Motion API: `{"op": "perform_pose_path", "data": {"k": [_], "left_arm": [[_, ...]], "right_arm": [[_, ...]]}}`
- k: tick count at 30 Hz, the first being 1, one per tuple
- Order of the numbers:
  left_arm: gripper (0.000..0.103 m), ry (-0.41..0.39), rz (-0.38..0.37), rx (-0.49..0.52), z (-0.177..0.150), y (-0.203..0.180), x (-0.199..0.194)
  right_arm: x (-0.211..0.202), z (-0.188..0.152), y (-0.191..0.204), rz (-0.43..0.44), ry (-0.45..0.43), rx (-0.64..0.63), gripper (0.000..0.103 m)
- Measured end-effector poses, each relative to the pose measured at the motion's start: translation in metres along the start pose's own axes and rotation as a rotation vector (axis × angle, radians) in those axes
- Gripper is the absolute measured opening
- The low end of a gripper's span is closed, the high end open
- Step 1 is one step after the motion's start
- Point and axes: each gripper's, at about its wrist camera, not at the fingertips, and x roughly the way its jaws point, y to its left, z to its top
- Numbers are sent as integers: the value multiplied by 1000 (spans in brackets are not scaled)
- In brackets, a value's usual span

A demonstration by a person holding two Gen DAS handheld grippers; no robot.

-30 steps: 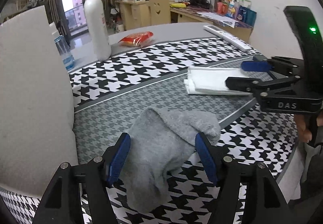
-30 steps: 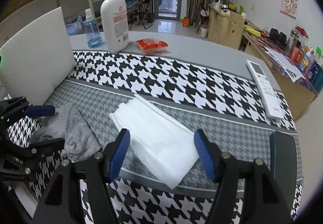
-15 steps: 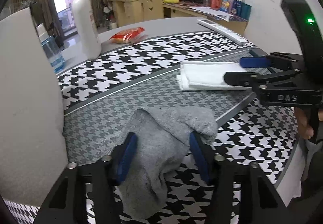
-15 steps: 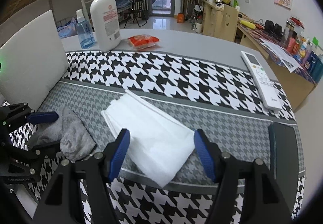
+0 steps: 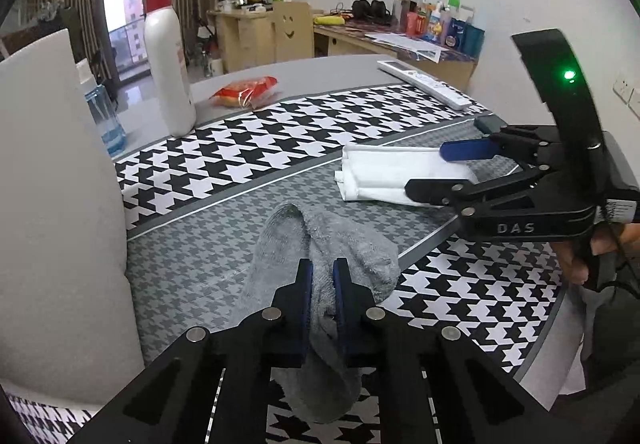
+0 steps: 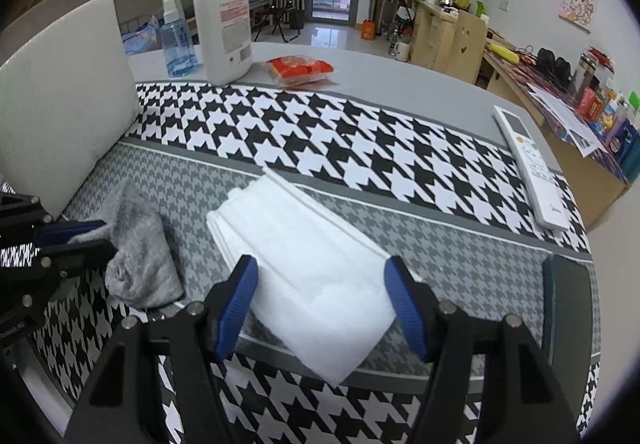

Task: Organize soft objects
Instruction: 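Close the left gripper on the grey sock while the right gripper holds the tissue, then carry the grey sock and white tissue over the foam box with both grippers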

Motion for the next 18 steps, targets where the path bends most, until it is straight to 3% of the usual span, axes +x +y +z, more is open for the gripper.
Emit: {"op": "perform_pose_path", "data": {"k": [3, 9, 14, 18], "left_arm": [[11, -11, -9, 7, -1, -1, -5], [11, -31, -22, 23, 0, -2, -12], [11, -52, -29, 40, -1, -3, -20], [11, -66, -35, 46, 0, -2, -23]], "right_arm": [[6, 0, 3, -8, 23, -10, 68], [5, 1, 6, 17, 28, -2, 48], [2, -1, 4, 6, 24, 37, 15], [-1, -3, 6, 12, 14, 56, 12]]}}
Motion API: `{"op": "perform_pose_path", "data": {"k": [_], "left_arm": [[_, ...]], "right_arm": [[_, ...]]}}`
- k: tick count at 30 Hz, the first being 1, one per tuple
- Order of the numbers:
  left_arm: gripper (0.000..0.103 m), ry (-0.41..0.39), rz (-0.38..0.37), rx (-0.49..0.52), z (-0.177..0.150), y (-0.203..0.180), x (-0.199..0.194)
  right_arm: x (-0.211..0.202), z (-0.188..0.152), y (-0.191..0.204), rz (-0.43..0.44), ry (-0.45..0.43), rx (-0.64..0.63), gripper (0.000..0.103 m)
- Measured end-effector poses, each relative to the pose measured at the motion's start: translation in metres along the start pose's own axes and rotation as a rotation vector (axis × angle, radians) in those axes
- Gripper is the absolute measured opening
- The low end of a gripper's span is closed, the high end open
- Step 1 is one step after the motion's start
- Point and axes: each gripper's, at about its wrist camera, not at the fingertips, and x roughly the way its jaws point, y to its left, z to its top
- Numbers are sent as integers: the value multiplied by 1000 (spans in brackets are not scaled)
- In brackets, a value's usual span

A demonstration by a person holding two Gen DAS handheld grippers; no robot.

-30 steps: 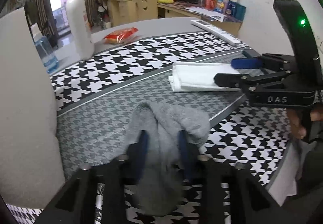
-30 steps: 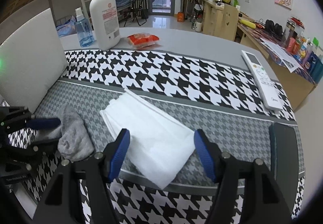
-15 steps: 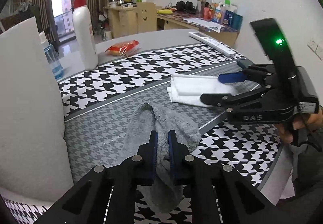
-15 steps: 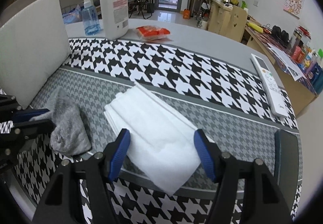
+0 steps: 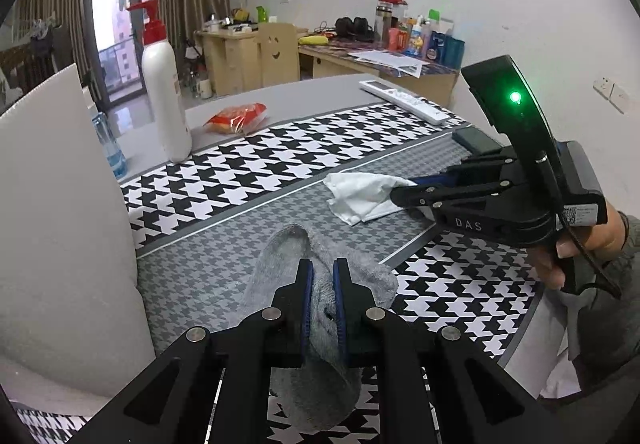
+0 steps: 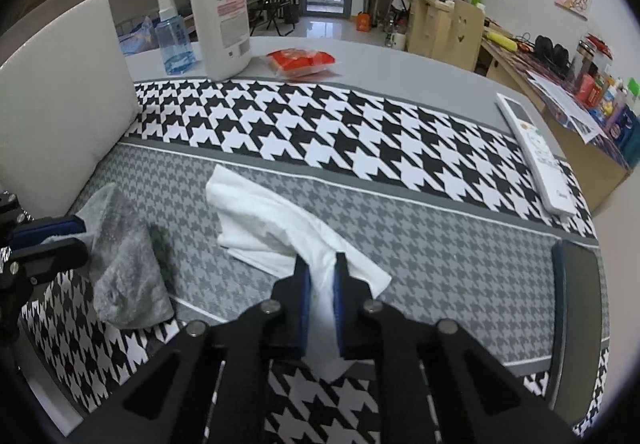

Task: Organize soft objects
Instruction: 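Carry the grey sock and white tissue over the foam box with both grippers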

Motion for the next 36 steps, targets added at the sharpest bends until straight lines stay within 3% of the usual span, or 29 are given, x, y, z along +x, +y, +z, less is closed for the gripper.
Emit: {"op": "perform_pose_path", "data": {"k": [17, 36], "left_arm": [[11, -109, 23, 1, 4, 7, -37], [11, -202, 54, 10, 16, 10, -69]], "right_arm": [[-58, -2, 13, 13, -159, 110, 12], [-97, 3, 22, 5, -274, 137, 12]]}}
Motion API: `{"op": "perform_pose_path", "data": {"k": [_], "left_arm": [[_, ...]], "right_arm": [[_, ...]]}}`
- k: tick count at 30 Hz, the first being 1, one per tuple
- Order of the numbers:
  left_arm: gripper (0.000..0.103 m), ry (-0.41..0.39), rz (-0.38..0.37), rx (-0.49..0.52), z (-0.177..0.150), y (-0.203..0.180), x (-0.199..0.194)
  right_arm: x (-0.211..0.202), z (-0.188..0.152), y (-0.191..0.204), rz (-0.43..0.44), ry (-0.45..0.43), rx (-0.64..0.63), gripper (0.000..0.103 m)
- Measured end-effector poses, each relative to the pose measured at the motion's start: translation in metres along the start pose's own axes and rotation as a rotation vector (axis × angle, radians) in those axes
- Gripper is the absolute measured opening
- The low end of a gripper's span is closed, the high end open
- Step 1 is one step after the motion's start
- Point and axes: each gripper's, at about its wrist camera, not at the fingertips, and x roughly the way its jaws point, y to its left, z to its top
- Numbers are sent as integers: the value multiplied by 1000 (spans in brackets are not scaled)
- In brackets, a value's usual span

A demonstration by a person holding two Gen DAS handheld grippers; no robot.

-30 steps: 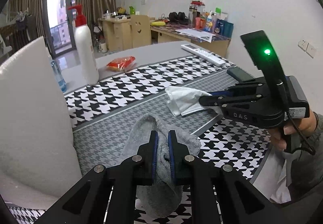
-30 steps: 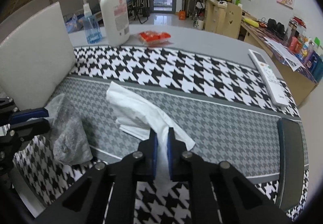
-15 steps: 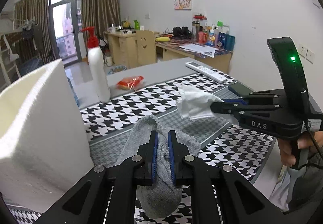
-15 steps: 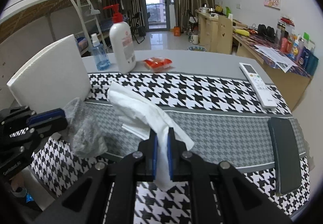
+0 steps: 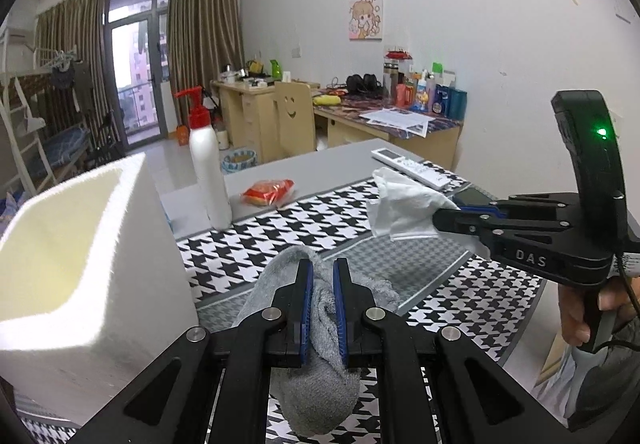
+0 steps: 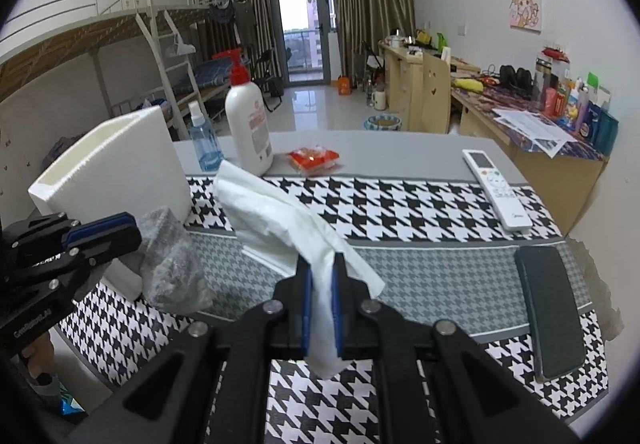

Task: Organize soft objects
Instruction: 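Carry the grey sock and white tissue over the foam box with both grippers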

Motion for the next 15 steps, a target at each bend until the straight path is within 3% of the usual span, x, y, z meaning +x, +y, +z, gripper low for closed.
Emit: {"op": "perform_pose_path", "data": {"k": [15], "left_arm": [[6, -76, 6, 23, 16, -1, -23]], "right_arm": [[-16, 5, 2, 7, -54, 5, 12]]}}
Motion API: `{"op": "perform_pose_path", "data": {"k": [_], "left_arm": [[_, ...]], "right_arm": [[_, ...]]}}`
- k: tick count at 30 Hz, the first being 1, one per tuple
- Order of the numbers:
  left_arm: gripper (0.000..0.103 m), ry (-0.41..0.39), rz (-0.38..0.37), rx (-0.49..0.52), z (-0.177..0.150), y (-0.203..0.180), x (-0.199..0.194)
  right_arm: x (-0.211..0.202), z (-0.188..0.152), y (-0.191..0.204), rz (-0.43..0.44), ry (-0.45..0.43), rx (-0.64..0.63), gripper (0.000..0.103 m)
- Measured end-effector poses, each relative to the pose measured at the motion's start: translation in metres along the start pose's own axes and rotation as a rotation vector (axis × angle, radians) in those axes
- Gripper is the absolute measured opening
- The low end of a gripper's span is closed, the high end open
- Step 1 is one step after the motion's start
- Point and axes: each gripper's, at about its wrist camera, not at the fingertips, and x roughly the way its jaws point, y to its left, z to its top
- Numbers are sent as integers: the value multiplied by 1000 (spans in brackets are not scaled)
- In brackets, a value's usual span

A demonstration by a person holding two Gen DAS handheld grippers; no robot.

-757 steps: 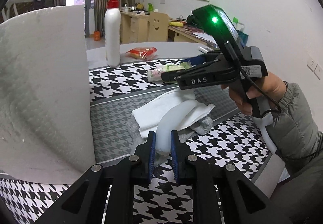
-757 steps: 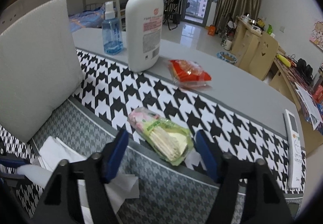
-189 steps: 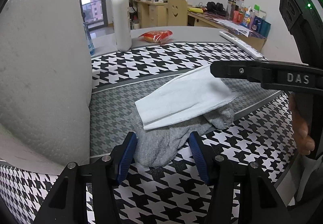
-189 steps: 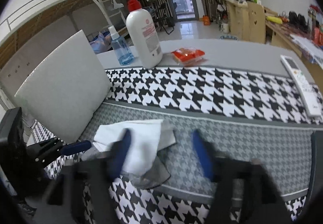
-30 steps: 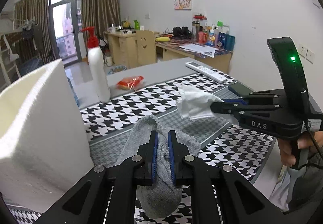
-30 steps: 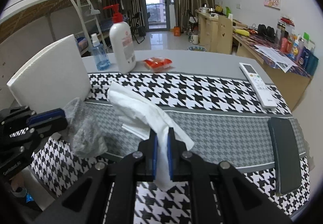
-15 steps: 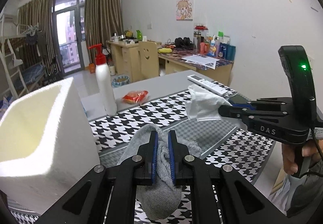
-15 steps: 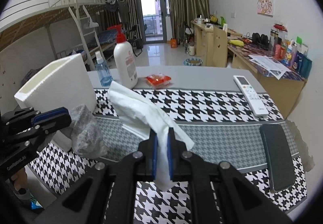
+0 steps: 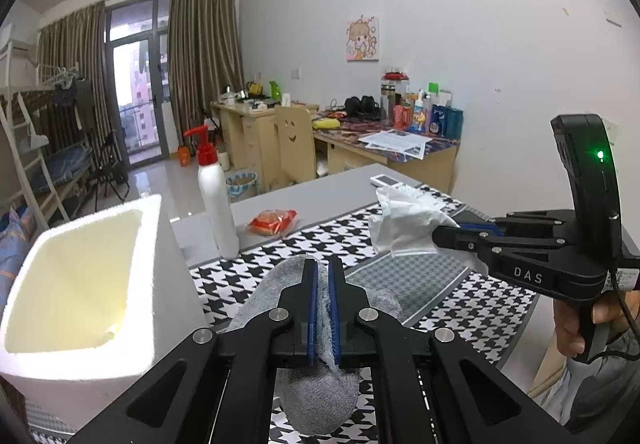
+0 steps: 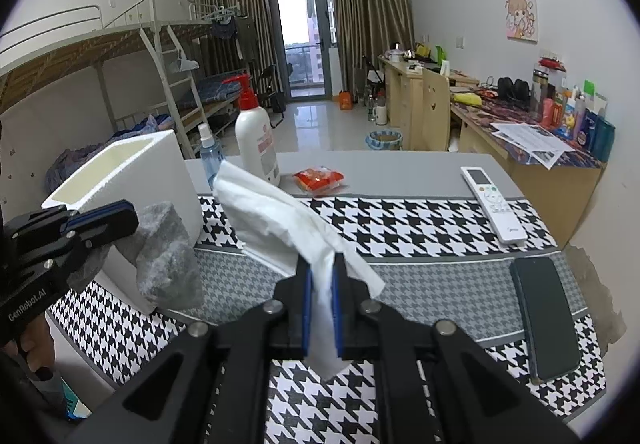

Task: Organize soft objects
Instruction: 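Carry the grey sock and white tissue over the foam box with both grippers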

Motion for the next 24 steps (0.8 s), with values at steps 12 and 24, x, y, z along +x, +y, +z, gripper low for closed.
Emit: {"op": "perform_pose_path", "data": {"k": [12, 24], "left_arm": [[6, -60, 29, 8, 15, 4, -11], [6, -111, 69, -3, 32, 14, -20]], "right_arm": [[-13, 12, 4, 18, -60, -5, 12], [-19, 24, 12, 54, -111, -10, 12]]}}
